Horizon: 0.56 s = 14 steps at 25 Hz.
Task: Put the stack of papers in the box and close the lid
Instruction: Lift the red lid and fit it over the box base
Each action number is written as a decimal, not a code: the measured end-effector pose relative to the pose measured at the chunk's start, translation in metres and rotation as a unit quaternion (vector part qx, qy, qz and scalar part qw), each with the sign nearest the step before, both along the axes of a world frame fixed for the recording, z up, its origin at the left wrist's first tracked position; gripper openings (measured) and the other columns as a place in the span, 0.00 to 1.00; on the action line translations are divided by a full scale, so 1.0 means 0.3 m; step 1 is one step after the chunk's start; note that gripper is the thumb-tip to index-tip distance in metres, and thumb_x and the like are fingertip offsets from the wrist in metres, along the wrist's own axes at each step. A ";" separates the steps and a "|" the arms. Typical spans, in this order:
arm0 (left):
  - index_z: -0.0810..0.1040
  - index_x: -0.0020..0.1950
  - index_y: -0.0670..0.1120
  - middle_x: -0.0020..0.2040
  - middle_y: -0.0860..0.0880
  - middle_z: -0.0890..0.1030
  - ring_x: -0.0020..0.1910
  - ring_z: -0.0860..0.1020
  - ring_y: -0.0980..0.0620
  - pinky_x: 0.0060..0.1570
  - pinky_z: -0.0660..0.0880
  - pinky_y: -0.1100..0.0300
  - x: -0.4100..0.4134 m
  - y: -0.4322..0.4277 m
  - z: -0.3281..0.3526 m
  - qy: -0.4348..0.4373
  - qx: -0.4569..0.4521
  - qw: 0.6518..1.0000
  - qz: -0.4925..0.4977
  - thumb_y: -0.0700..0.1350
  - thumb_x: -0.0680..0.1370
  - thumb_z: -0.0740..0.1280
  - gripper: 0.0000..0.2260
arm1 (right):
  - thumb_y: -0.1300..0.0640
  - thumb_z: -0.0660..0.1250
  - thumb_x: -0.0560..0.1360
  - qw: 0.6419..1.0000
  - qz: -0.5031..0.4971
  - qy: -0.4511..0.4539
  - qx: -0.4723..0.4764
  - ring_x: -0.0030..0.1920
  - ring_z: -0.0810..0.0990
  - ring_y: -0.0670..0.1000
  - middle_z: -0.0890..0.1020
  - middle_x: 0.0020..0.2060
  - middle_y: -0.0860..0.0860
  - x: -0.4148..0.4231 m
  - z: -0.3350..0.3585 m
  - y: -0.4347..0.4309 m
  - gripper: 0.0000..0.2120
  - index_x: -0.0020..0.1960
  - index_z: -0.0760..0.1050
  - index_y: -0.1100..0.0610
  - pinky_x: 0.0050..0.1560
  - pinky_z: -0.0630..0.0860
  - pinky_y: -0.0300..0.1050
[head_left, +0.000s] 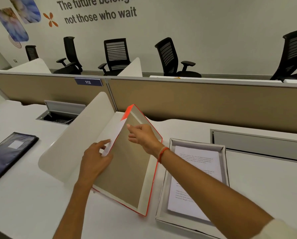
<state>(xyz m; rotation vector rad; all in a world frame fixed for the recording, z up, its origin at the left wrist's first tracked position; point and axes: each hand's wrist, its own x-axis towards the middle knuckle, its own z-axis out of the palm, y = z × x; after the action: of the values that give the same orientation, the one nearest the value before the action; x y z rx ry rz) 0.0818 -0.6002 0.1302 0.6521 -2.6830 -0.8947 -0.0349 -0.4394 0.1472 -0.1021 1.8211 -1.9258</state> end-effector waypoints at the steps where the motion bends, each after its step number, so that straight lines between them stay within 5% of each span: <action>1: 0.76 0.66 0.54 0.56 0.48 0.81 0.49 0.80 0.47 0.55 0.80 0.46 0.003 0.021 0.006 0.002 -0.014 1.000 -0.002 0.52 0.73 0.72 0.21 | 0.48 0.69 0.75 1.000 0.007 -0.016 -0.008 0.55 0.81 0.66 0.78 0.45 0.69 -0.005 0.017 -0.012 0.22 0.48 0.76 0.70 0.55 0.82 0.53; 4: 0.75 0.66 0.53 0.58 0.47 0.81 0.52 0.81 0.46 0.55 0.78 0.46 0.014 0.083 0.017 0.006 -0.055 0.998 0.002 0.54 0.73 0.71 0.22 | 0.53 0.70 0.76 0.998 0.007 -0.054 -0.032 0.54 0.83 0.62 0.82 0.52 0.62 -0.007 0.044 -0.028 0.11 0.48 0.78 0.62 0.51 0.83 0.51; 8: 0.75 0.66 0.50 0.60 0.45 0.80 0.53 0.81 0.45 0.53 0.79 0.48 0.023 0.160 0.030 0.010 -0.099 0.995 -0.001 0.54 0.73 0.71 0.23 | 0.61 0.69 0.76 0.997 -0.016 -0.072 -0.024 0.54 0.84 0.62 0.83 0.56 0.62 0.001 0.054 -0.022 0.15 0.60 0.75 0.66 0.44 0.83 0.50; 14: 0.72 0.66 0.51 0.58 0.50 0.78 0.50 0.78 0.49 0.50 0.78 0.53 0.031 0.238 0.054 -0.017 -0.032 0.999 -0.024 0.59 0.71 0.71 0.27 | 0.67 0.69 0.75 0.996 -0.036 -0.087 0.007 0.58 0.81 0.64 0.80 0.59 0.63 0.004 0.058 0.029 0.17 0.62 0.73 0.69 0.52 0.81 0.59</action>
<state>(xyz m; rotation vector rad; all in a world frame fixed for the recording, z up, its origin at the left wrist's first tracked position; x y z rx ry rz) 0.0911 -0.5287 0.1463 0.5960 -2.7553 -0.8134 -0.0338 -0.4306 0.1646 0.1346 1.7443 -1.9057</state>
